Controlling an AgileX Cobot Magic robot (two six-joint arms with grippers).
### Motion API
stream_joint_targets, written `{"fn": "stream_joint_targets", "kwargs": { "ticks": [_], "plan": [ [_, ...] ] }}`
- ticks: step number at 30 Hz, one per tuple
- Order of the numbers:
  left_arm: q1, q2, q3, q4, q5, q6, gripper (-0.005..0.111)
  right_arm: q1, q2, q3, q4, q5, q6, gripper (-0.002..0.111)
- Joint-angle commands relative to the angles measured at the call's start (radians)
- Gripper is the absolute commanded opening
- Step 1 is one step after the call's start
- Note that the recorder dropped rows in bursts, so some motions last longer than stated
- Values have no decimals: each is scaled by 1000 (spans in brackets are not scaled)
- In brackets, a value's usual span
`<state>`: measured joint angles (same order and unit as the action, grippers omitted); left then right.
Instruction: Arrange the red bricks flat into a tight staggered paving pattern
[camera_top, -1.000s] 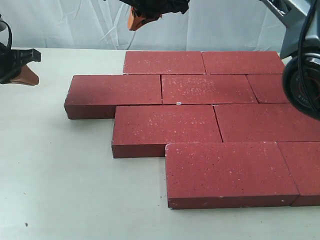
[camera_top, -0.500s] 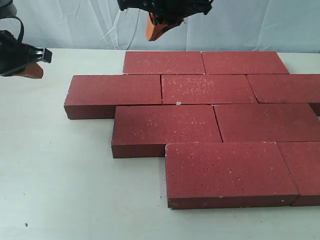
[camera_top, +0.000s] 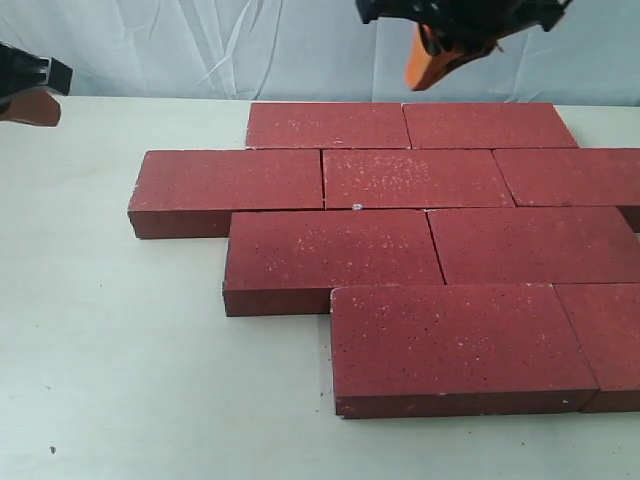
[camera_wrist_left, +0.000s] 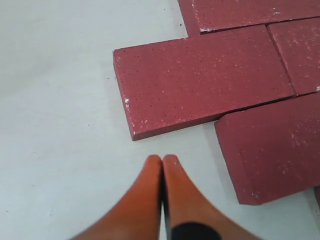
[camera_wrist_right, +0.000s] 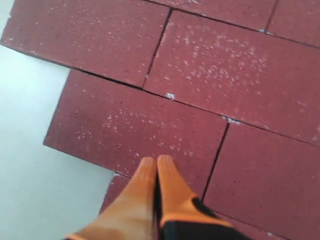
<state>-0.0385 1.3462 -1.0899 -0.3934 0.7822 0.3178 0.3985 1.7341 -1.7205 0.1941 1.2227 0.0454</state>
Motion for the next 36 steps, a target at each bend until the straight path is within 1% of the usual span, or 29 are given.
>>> {"fn": "stream_joint_targets", "kwargs": {
  "ticks": [1,12,19,22,29,36],
  "plan": [
    [-7,-56,5,4,27,-5,0,-72,-90,99,-11,-2,-7,-1],
    [-7,-118,5,8,113,-5,0,-206,-227,231,-40,-46,-7,-1],
    [-7,-147,5,8,135,-5,0,-289,-307,338,-57,-90,-7,-1],
    [-7,-157,5,3,135,-5,0,-305,-340,379,-70,-117,-7,-1],
    [-7,-166,5,-1,138,-5,0,-305,-436,470,-108,-204,-5,-1],
    [-7,-166,5,-3,136,-5,0,-305,-560,607,-214,-306,-5,-1]
  ]
}}
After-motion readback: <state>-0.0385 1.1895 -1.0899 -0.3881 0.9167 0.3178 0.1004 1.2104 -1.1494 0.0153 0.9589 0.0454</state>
